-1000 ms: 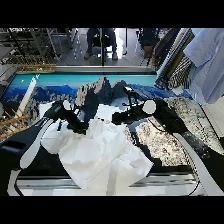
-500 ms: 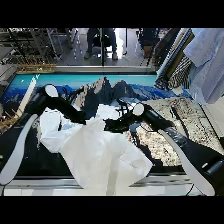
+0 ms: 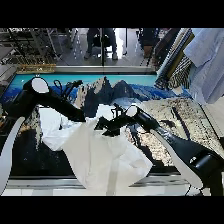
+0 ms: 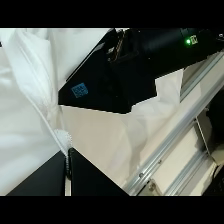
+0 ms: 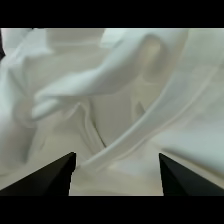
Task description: Fold the clothes and pants, and hang the long-sleeved shirts on hangers.
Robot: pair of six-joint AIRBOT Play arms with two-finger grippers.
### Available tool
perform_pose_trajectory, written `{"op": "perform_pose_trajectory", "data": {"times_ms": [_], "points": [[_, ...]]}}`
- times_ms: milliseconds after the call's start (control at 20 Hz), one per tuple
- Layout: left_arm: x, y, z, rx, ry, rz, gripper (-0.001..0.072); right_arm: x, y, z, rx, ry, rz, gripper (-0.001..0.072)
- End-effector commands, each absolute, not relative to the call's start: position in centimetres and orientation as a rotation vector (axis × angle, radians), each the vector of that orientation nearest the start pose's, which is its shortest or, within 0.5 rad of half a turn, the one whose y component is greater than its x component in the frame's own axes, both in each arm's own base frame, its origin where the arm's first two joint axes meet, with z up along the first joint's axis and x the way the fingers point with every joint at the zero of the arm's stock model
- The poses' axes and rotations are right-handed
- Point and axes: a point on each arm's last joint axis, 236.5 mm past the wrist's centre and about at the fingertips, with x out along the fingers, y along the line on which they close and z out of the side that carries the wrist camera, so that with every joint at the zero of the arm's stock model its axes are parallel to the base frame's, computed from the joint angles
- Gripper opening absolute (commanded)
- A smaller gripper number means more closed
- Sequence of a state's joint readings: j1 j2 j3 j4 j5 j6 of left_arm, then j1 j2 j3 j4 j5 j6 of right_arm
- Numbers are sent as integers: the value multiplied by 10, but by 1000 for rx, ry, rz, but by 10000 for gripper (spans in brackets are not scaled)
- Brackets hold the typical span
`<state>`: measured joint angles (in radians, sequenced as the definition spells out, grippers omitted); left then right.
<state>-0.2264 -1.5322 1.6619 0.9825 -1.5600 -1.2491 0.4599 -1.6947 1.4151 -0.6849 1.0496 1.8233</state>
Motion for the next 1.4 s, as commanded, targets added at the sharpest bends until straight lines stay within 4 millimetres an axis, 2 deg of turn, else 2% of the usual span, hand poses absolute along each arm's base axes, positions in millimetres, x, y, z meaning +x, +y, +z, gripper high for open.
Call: {"op": "perform_pose_trajectory", "data": {"times_ms": [0, 50, 150, 250, 350, 400, 450, 500, 550, 600, 650, 700, 750, 800, 850, 900, 950, 1000, 1050, 1100, 1150, 1200, 1250, 1350], "points": [[365, -220, 94, -16, 1319, -885, 19, 369, 365, 1, 834, 1548, 500, 601], [365, -220, 95, -16, 1319, -886, 19, 366, 361, -8, 808, 1564, 446, 598], [365, -220, 95, -16, 1319, -886, 19, 350, 357, -35, 722, 1625, 348, 486], [366, -219, 94, -16, 1320, -882, 19, 323, 350, -62, 583, 1722, 316, 136], [369, -215, 94, -23, 1317, -870, 19, 310, 314, -75, 427, 1788, 215, 17], [373, -213, 94, -30, 1306, -859, 19, 312, 286, -73, 334, 1799, 151, 17], [383, -211, 96, -44, 1273, -840, 19, 327, 264, -62, 268, 1762, 111, 17], [395, -212, 99, -65, 1225, -819, 19, 354, 244, -40, 225, 1672, 90, 17], [412, -216, 107, -101, 1151, -801, 19, 389, 233, -8, 224, 1546, 98, 16], [432, -220, 119, -149, 1062, -787, 19, 430, 228, 39, 254, 1374, 134, 16], [458, -224, 139, -212, 931, -774, 18, 468, 229, 95, 307, 1188, 186, 16], [484, -223, 166, -268, 782, -762, 18, 502, 235, 168, 388, 962, 253, 16], [511, -212, 201, -361, 641, -722, 18, 522, 245, 240, 466, 747, 337, 16], [527, -198, 236, -443, 533, -696, 18, 529, 258, 315, 544, 514, 446, 16], [535, -181, 271, -495, 447, -691, 17, 526, 265, 370, 604, 329, 530, 16], [534, -166, 300, -502, 394, -697, 17, 518, 267, 406, 651, 202, 584, 16], [526, -152, 323, -479, 365, -707, 17, 510, 272, 414, 674, 171, 615, 16], [511, -143, 338, -452, 365, -727, 17, 503, 280, 404, 648, 206, 633, 16], [494, -139, 342, -420, 392, -752, 17, 499, 288, 383, 595, 268, 643, 16], [473, -137, 329, -371, 480, -777, 17, 493, 299, 358, 532, 349, 657, 16], [452, -138, 304, -332, 616, -785, 17, 490, 304, 336, 478, 412, 654, 16], [427, -144, 270, -288, 787, -810, 17, 488, 305, 316, 433, 470, 640, 16], [402, -155, 240, -260, 929, -863, 17, 485, 305, 298, 397, 525, 630, 16], [357, -195, 192, -251, 1133, -996, 17, 474, 303, 264, 334, 657, 617, 16]]}}
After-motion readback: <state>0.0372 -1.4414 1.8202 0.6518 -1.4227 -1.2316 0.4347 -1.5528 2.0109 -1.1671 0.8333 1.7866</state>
